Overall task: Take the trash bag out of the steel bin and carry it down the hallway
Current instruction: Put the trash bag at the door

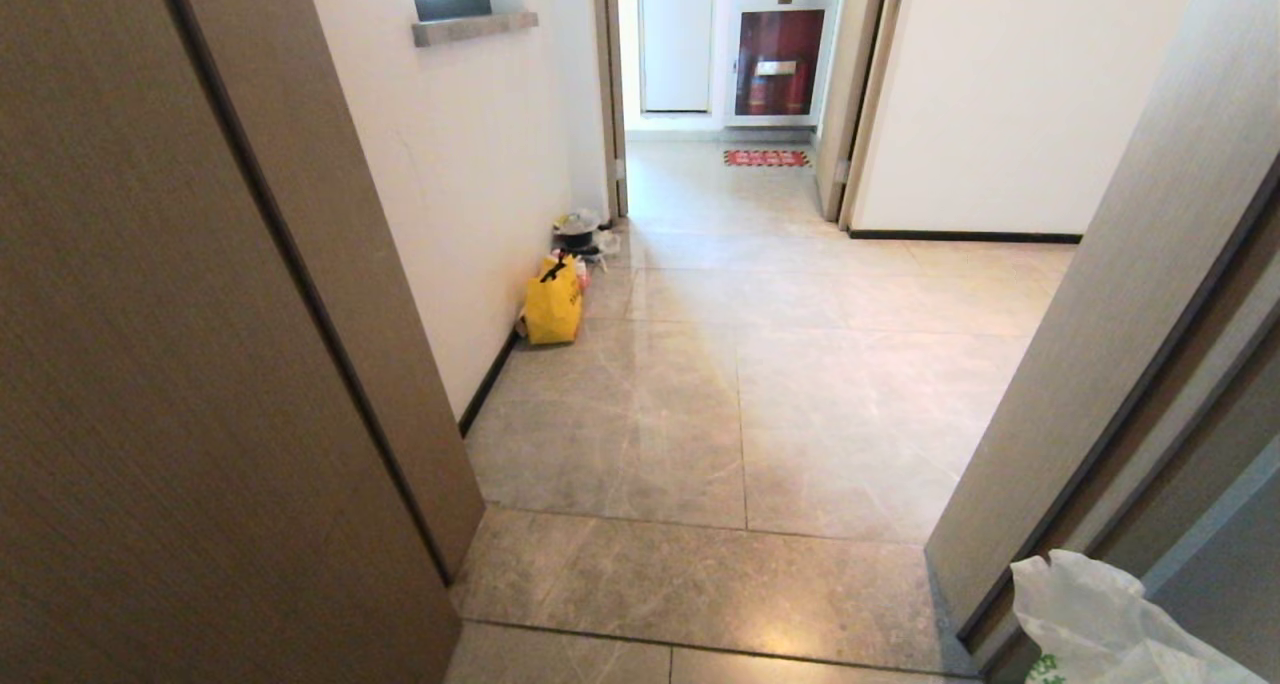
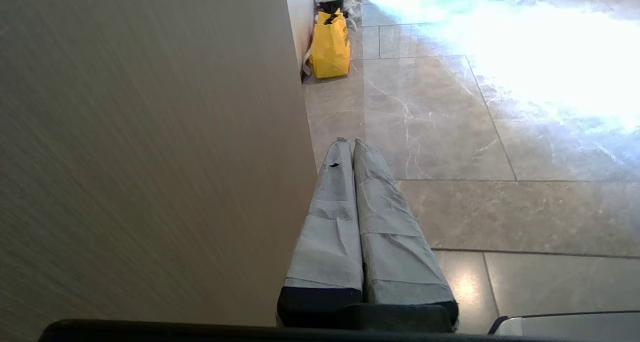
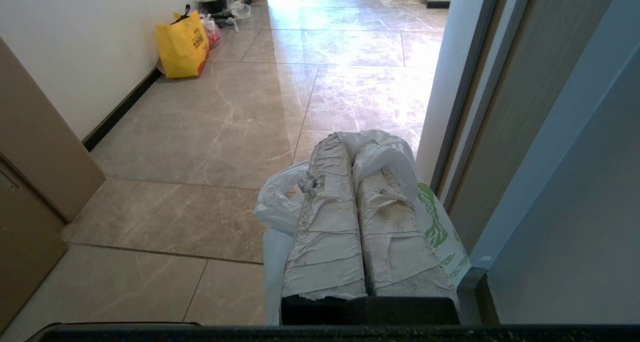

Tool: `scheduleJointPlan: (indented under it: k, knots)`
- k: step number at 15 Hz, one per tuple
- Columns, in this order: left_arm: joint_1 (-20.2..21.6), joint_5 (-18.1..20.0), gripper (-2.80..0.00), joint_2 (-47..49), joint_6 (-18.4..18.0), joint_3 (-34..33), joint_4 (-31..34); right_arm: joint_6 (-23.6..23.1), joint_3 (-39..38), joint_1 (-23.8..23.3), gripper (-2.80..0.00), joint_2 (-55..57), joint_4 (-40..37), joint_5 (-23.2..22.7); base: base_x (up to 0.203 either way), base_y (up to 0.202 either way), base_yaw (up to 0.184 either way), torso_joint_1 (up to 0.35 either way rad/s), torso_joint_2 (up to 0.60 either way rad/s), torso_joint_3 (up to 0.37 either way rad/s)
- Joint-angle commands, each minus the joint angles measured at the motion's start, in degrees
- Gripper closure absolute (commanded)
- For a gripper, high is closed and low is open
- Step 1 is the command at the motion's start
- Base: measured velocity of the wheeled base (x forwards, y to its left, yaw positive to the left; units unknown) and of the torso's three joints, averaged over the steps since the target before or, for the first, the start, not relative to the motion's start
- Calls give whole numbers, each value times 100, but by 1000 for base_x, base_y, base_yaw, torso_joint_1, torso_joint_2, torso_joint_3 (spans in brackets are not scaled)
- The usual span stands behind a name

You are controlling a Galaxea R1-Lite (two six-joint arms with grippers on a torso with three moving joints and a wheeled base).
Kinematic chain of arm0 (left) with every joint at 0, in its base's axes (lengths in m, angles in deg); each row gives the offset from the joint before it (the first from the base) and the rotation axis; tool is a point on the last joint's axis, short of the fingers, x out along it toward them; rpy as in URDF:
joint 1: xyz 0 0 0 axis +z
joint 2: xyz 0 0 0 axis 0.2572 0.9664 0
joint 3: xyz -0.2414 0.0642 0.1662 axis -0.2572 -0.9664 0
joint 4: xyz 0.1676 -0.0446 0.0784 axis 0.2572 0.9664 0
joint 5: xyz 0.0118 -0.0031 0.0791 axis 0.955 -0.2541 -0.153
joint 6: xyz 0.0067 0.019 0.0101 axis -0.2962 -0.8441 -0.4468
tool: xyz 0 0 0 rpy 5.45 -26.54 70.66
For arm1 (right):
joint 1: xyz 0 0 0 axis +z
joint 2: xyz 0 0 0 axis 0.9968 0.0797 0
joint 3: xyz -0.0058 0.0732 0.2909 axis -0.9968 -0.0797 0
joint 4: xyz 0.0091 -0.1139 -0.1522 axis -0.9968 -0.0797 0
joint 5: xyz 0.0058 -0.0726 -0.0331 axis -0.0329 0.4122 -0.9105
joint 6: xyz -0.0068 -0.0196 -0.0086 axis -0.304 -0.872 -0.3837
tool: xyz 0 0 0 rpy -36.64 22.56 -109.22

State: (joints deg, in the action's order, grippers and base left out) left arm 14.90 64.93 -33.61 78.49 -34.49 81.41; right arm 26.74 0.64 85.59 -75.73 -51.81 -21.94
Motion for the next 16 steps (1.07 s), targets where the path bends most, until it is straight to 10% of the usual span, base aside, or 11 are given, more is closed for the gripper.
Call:
scheduleJointPlan:
  k: [1,16]
  knots:
    - [0,12,0,6,-59,57,36,-5,0,2,0,-2,2,-1,0,0,0,0,0,0]
    - [0,2,0,-2,52,49,76,-5,0,2,0,-2,2,-1,0,0,0,0,0,0]
